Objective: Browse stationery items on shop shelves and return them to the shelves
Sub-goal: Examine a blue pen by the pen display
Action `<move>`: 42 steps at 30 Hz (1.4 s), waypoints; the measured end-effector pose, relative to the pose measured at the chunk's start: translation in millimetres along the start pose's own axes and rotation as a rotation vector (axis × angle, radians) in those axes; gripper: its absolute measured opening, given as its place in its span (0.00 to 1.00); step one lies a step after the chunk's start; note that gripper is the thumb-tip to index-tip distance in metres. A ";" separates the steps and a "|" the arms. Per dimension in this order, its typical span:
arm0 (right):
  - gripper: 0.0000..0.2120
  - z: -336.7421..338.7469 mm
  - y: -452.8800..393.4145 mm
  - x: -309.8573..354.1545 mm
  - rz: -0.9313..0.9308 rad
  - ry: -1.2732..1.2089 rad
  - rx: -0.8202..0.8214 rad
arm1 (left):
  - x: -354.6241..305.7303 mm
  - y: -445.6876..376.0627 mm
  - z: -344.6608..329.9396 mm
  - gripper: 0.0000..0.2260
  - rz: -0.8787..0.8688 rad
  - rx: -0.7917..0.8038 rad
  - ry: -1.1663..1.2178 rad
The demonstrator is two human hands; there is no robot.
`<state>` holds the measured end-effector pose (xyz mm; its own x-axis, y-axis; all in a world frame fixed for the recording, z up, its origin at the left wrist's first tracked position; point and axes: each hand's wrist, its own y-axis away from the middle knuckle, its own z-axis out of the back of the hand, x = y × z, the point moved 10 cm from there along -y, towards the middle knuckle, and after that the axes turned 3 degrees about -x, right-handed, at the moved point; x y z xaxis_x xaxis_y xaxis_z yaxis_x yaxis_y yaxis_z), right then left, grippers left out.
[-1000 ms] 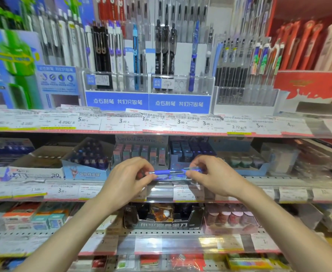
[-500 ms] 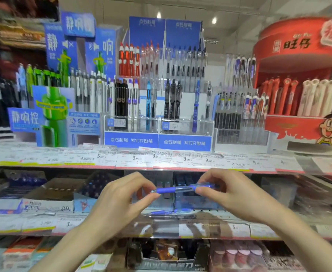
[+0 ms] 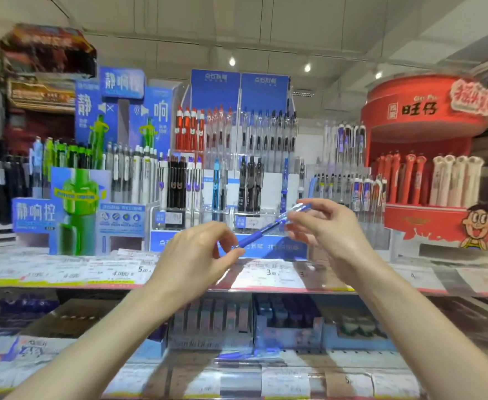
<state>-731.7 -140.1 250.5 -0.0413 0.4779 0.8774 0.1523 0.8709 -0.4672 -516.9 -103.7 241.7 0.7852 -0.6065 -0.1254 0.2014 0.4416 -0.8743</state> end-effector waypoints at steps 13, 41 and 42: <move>0.15 -10.4 -28.9 62.9 0.300 0.227 -0.126 | -12.5 -27.8 -15.9 0.13 -0.148 -0.083 -0.096; 0.20 -54.9 -55.7 87.7 0.557 1.023 -0.184 | -1.5 -37.7 -37.8 0.13 -0.059 -0.107 -0.119; 0.22 -55.0 -57.1 84.5 0.542 1.024 -0.173 | -1.6 -37.6 -38.0 0.13 -0.058 -0.108 -0.119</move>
<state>-689.6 -155.7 357.3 0.8727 0.3977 0.2833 0.0421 0.5168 -0.8551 -548.0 -144.5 256.9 0.8393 -0.5432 -0.0225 0.1894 0.3309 -0.9245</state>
